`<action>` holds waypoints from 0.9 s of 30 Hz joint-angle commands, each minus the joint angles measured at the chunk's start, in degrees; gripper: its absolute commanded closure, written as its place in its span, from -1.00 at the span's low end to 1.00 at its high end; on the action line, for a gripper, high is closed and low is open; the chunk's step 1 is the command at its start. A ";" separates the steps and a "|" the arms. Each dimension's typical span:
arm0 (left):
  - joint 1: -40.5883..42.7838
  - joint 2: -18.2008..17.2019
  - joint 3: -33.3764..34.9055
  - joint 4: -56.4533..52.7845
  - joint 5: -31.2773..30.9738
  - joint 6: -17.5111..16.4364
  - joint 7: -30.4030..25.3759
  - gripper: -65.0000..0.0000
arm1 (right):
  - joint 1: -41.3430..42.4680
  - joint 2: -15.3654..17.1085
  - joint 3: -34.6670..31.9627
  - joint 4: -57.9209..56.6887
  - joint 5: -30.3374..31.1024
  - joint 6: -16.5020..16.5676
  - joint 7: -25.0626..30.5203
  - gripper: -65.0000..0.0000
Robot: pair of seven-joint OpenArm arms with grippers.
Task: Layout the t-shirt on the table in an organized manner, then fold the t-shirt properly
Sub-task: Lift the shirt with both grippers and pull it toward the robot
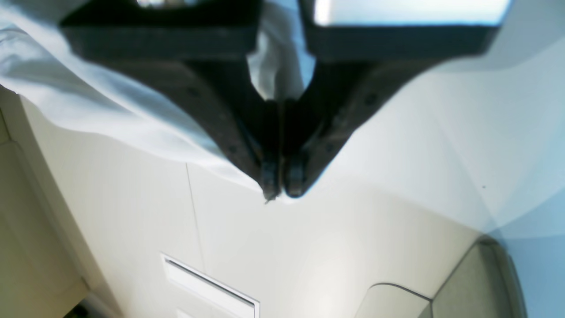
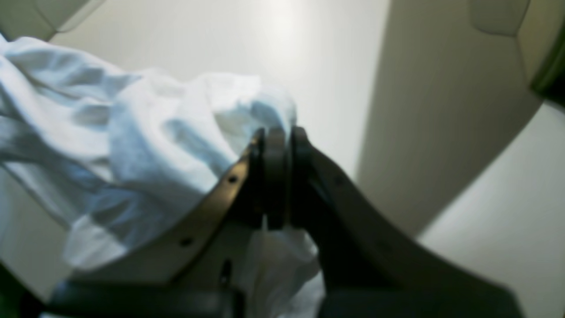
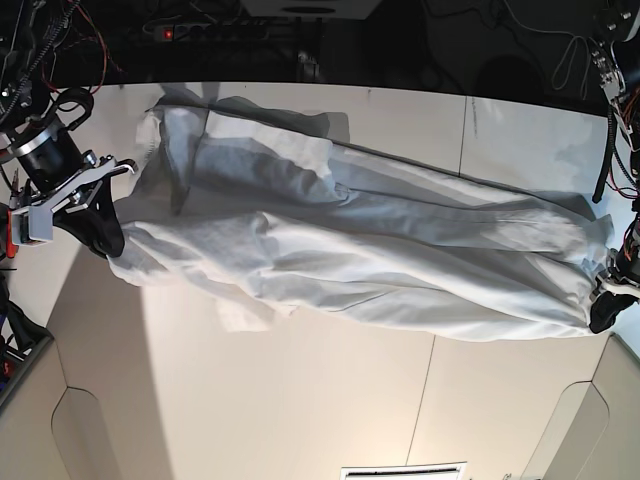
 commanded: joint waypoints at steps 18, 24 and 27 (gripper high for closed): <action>2.58 -1.57 -0.44 1.05 1.36 -0.71 -2.19 1.00 | -11.10 0.72 2.62 16.28 8.46 0.11 -14.25 1.00; 4.39 -1.57 -0.44 1.03 4.17 -0.71 -4.15 1.00 | -13.84 0.74 2.62 16.17 7.21 0.00 -15.34 1.00; 4.66 -1.57 -0.44 1.03 8.92 -0.71 -7.41 1.00 | -13.84 0.74 2.62 15.50 4.61 -0.07 -16.11 1.00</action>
